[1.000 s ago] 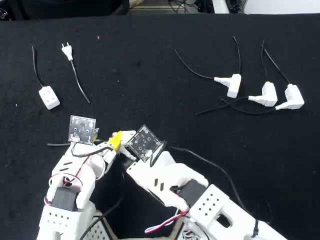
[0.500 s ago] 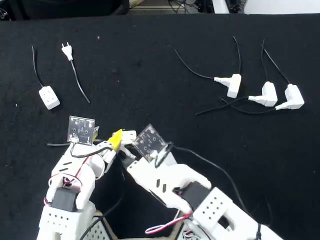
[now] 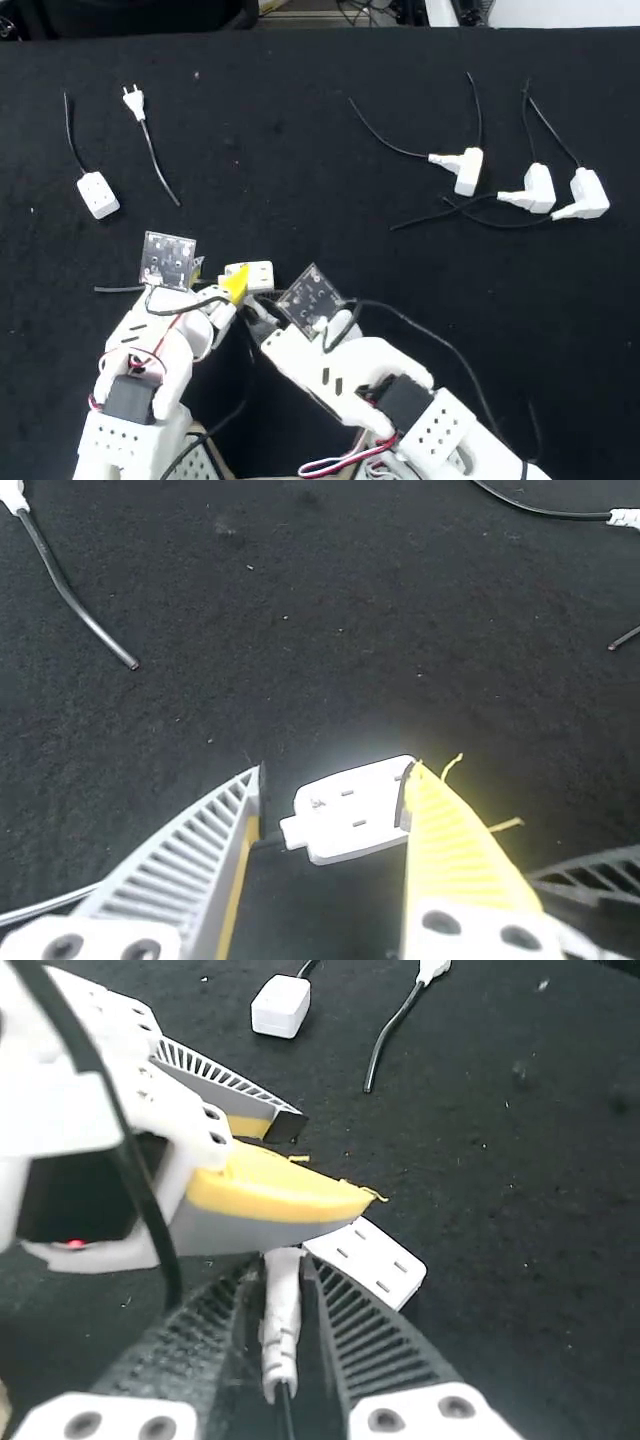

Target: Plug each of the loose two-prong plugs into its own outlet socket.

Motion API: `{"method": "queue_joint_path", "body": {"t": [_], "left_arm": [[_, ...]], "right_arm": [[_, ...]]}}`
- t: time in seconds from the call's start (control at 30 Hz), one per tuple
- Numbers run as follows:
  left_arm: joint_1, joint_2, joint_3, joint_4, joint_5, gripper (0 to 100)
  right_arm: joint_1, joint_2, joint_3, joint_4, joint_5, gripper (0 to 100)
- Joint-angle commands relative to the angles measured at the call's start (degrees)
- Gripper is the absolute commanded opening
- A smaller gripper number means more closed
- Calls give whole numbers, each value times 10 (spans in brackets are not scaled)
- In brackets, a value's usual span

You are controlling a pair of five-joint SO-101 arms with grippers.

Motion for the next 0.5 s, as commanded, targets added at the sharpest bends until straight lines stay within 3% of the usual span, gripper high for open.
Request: {"method": "queue_joint_path", "body": {"t": [0.0, 0.23, 0.47], "left_arm": [[-66, 1, -22, 1, -1, 234], [-132, 1, -37, 0, 44, 234], [-138, 1, -35, 0, 44, 234]], "right_arm": [[16, 36, -33, -1, 8, 10], [96, 235, -138, 5, 9, 10], [143, 438, -293, 91, 9, 10]]}}
